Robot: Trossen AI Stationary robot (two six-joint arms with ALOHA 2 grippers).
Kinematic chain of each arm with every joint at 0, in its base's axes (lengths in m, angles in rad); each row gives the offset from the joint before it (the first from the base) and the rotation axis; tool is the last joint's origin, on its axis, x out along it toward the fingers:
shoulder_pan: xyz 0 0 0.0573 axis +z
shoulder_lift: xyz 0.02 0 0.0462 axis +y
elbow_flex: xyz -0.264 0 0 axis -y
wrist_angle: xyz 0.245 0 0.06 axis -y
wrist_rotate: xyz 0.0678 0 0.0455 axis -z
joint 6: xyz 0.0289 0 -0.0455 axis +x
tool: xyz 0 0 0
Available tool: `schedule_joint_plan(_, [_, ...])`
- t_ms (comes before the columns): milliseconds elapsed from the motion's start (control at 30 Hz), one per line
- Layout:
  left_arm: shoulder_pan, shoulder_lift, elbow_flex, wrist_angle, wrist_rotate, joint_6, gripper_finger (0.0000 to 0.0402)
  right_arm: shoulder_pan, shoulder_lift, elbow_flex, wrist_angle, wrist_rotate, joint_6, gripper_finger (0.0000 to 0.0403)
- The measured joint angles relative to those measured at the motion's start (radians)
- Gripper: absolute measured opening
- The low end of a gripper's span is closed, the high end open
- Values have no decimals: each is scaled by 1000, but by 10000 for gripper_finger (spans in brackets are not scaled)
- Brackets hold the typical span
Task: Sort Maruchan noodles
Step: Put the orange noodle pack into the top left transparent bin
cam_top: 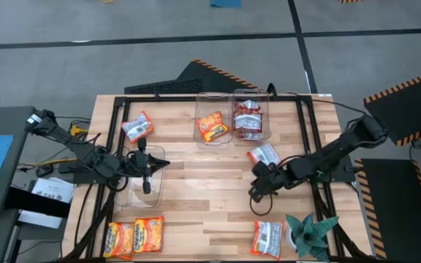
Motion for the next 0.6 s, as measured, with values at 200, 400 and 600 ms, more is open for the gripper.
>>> schedule_joint_plan(200, [0, 0, 0, 0, 0, -1, 0, 46, -43, 168, -324, 52, -39, 26])
schedule_joint_plan(400, [0, 0, 0, 0, 0, -2, 0, -2, -21, 201, -445, 59, -7, 54])
schedule_joint_plan(600, [0, 0, 0, 0, 0, -1, 0, -75, 53, 201, -498, 46, 2, 135])
